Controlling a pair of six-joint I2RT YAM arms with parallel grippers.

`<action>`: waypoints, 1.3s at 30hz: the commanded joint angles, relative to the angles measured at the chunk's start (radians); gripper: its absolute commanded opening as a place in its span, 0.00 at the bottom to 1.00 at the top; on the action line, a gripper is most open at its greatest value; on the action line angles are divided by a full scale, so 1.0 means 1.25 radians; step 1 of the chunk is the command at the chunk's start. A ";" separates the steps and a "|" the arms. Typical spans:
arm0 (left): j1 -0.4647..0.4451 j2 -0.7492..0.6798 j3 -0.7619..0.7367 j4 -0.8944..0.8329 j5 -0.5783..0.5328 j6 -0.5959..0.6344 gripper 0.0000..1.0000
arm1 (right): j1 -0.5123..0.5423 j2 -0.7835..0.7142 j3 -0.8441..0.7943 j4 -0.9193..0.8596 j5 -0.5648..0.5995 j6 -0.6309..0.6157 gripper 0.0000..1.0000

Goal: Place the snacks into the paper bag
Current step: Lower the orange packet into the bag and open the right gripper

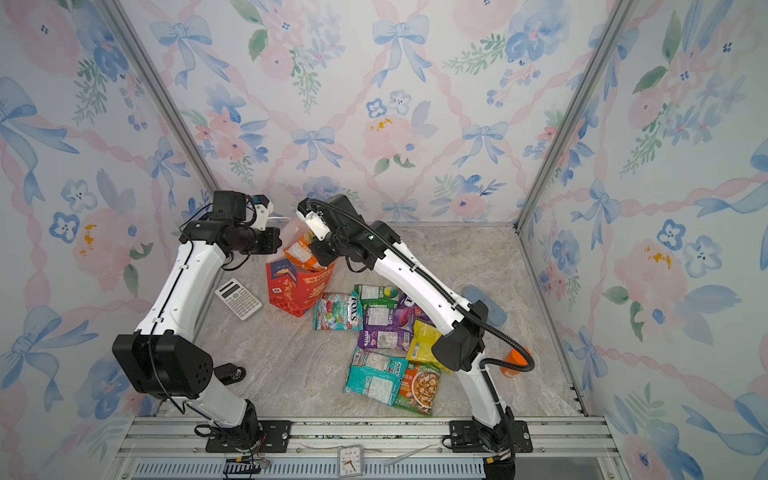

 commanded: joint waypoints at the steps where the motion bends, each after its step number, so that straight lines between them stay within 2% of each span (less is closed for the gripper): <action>1: 0.004 0.015 -0.011 -0.005 -0.005 -0.001 0.00 | 0.012 0.031 0.063 -0.016 -0.014 -0.019 0.00; 7: 0.005 0.013 -0.012 -0.002 0.013 0.000 0.00 | 0.015 0.080 0.127 -0.025 -0.022 -0.028 0.00; 24: 0.004 0.008 -0.019 0.003 0.040 0.001 0.00 | 0.027 0.158 0.174 0.058 -0.034 -0.030 0.00; 33: 0.004 0.005 -0.024 0.004 0.046 0.003 0.00 | 0.026 0.182 0.183 0.097 -0.009 -0.026 0.00; 35: 0.004 0.004 -0.024 0.004 0.045 0.004 0.00 | 0.025 0.187 0.191 0.107 0.006 -0.027 0.03; 36: 0.005 0.004 -0.024 0.004 0.045 0.004 0.00 | 0.024 0.187 0.196 0.112 0.011 -0.027 0.08; 39: 0.004 0.003 -0.025 0.003 0.042 0.006 0.00 | 0.022 0.184 0.205 0.126 0.030 -0.026 0.35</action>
